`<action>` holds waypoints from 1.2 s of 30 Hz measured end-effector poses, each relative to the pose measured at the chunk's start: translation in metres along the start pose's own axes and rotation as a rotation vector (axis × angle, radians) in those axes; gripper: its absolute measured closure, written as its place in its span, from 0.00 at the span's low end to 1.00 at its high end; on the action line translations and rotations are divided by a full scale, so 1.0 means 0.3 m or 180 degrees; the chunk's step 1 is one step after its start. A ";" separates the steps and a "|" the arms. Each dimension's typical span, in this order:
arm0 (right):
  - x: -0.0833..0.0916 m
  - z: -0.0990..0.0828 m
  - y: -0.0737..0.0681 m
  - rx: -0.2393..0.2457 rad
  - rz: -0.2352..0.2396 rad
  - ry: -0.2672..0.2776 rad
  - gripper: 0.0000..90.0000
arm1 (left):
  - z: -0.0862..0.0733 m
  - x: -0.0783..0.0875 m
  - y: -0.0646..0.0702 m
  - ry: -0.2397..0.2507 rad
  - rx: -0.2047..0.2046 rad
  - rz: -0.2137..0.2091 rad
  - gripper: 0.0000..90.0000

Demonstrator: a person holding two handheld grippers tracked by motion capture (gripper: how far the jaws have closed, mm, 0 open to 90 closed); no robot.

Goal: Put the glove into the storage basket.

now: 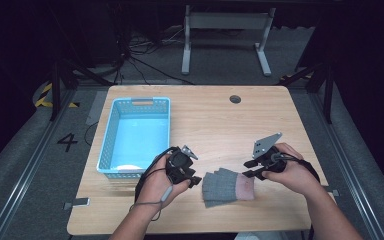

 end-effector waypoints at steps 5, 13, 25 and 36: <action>0.010 -0.063 0.015 -0.0271 -0.0028 0.0120 0.73 | -0.016 -0.032 0.028 -0.0062 -0.0021 -0.0039 0.70; -0.027 -0.158 0.031 -0.0524 0.0078 0.0108 0.74 | -0.023 -0.097 0.053 -0.0283 -0.0082 -0.0177 0.69; -0.085 -0.196 0.033 -0.0487 0.0244 -0.0096 0.74 | -0.032 -0.150 0.068 -0.0530 -0.0138 -0.0278 0.69; -0.107 -0.183 0.032 -0.0299 0.0313 0.0046 0.84 | -0.044 -0.207 0.058 -0.0752 -0.0152 -0.0319 0.68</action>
Point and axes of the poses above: each handheld gripper's, and its own axes: x roughly backward along the jaws, z roughly out of its top, y roughly to its right, the point moved 6 cm from there along -x, roughly forward along the jaws, and after that the axes turned 11 degrees about -y, right-handed, at the moved point
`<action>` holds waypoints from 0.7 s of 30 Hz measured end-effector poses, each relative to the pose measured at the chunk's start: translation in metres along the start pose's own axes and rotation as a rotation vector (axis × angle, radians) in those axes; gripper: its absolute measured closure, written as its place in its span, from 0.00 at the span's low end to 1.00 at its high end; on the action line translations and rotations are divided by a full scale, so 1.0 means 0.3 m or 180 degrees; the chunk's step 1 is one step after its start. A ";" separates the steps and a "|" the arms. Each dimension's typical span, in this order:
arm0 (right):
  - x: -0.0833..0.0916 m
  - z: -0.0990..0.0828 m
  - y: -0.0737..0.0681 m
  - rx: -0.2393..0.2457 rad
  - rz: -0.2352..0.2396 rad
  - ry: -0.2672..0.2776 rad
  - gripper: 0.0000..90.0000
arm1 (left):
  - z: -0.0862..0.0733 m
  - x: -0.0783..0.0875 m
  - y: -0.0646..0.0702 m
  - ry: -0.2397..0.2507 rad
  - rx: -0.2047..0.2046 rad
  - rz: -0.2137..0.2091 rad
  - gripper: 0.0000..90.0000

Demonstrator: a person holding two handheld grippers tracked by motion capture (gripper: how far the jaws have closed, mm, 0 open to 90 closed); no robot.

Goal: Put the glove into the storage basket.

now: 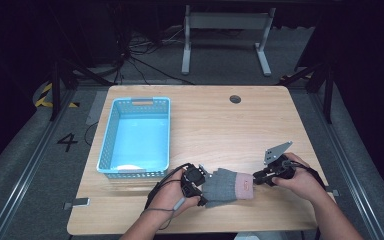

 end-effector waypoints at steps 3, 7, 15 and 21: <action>0.000 0.005 0.000 0.0083 -0.0003 0.0018 0.83 | 0.003 -0.006 0.001 -0.0013 -0.0015 -0.0008 0.68; -0.008 0.015 0.000 0.0210 -0.0054 0.0054 0.76 | 0.006 -0.013 0.000 -0.0012 0.0001 -0.0021 0.68; -0.001 0.031 -0.004 0.0295 -0.0140 0.0053 0.95 | 0.007 -0.013 -0.003 0.0001 0.0010 0.0011 0.73; 0.001 0.031 -0.006 0.0278 -0.0183 0.0022 0.97 | 0.007 -0.011 -0.002 -0.0010 0.0007 0.0099 0.82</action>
Point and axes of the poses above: each handheld gripper's, and its own axes: x roughly backward along the jaws, z roughly out of its top, y roughly to its right, the point moved 6 cm from there along -x, roughly forward along the jaws, and after that the axes turned 11 degrees about -y, right-handed, at the moved point
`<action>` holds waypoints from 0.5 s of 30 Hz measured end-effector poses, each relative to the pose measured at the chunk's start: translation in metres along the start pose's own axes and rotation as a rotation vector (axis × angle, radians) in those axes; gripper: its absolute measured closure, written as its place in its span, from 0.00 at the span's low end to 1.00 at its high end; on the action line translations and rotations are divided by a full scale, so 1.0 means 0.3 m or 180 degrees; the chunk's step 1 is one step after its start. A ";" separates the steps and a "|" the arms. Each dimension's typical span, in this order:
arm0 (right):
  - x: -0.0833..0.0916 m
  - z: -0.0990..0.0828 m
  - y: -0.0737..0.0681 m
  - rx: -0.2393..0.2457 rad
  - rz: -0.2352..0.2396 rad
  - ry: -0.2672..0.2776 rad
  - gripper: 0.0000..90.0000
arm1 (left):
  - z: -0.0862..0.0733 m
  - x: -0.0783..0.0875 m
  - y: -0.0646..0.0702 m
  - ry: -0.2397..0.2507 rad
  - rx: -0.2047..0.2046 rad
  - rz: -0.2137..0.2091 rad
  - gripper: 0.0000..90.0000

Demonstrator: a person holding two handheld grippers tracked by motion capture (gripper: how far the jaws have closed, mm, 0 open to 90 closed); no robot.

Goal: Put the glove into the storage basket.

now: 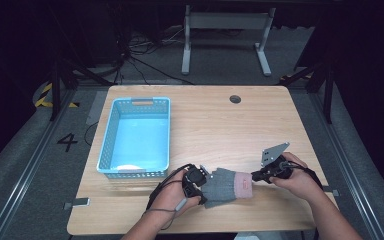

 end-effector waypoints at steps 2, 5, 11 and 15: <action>0.001 0.001 -0.001 -0.0046 -0.0001 0.0005 0.97 | 0.000 0.004 0.005 -0.0014 -0.0038 0.0014 0.89; 0.004 0.003 -0.001 -0.0067 -0.0019 0.0010 0.97 | 0.001 0.007 0.011 -0.0041 -0.0053 0.0062 0.95; 0.025 0.009 -0.005 -0.0072 -0.0053 0.0057 0.97 | 0.002 0.034 0.031 0.0023 -0.0107 0.0075 0.98; 0.058 0.023 -0.005 -0.0070 -0.0104 0.0153 0.98 | -0.001 0.062 0.060 0.0071 -0.0161 0.0073 0.98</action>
Point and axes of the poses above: each handheld gripper's, and its own axes: x roughly backward along the jaws, z roughly out of its top, y roughly to its right, the point moved 6 cm from there along -x, roughly forward along the jaws, and after that the axes turned 11 degrees about -y, right-handed, at the moved point
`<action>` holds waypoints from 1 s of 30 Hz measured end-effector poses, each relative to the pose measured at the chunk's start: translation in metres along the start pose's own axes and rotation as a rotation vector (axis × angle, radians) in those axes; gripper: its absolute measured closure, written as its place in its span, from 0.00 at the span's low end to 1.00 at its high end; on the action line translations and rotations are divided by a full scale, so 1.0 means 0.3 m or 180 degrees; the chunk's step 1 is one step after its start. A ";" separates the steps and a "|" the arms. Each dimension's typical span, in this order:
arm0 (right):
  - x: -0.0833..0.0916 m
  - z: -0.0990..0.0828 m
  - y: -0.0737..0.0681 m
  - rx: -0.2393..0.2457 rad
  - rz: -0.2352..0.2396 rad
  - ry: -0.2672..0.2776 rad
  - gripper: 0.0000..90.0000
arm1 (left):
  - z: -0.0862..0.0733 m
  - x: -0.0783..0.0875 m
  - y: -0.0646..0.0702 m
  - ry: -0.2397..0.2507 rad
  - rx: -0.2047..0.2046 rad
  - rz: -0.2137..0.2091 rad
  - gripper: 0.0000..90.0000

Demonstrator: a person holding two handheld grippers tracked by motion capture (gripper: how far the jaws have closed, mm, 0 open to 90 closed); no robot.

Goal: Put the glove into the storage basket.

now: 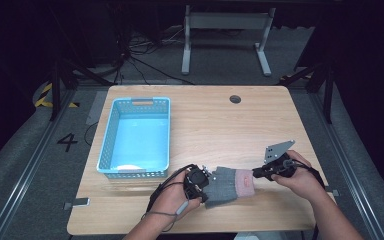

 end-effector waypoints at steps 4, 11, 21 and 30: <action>0.011 0.013 0.003 0.0011 -0.0030 0.0054 0.98 | -0.006 0.012 0.021 -0.0008 -0.0018 -0.0004 0.98; -0.013 0.036 0.014 0.0068 -0.0066 0.0041 0.98 | -0.008 -0.003 0.031 -0.0090 -0.0053 -0.0003 0.98; -0.040 0.029 0.013 0.0016 0.0001 -0.0041 0.98 | -0.011 -0.027 0.030 -0.0191 -0.0039 -0.0058 0.98; -0.051 0.022 0.014 0.0001 -0.0014 -0.0126 0.97 | -0.013 -0.044 0.017 -0.0246 -0.0005 -0.0115 0.96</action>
Point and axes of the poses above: each handheld gripper's, and its own axes: x roughly backward along the jaws, z roughly out of its top, y roughly to its right, the point moved 6 cm from there along -x, roughly forward along the jaws, and after that the axes turned 11 degrees about -y, right-handed, at the moved point
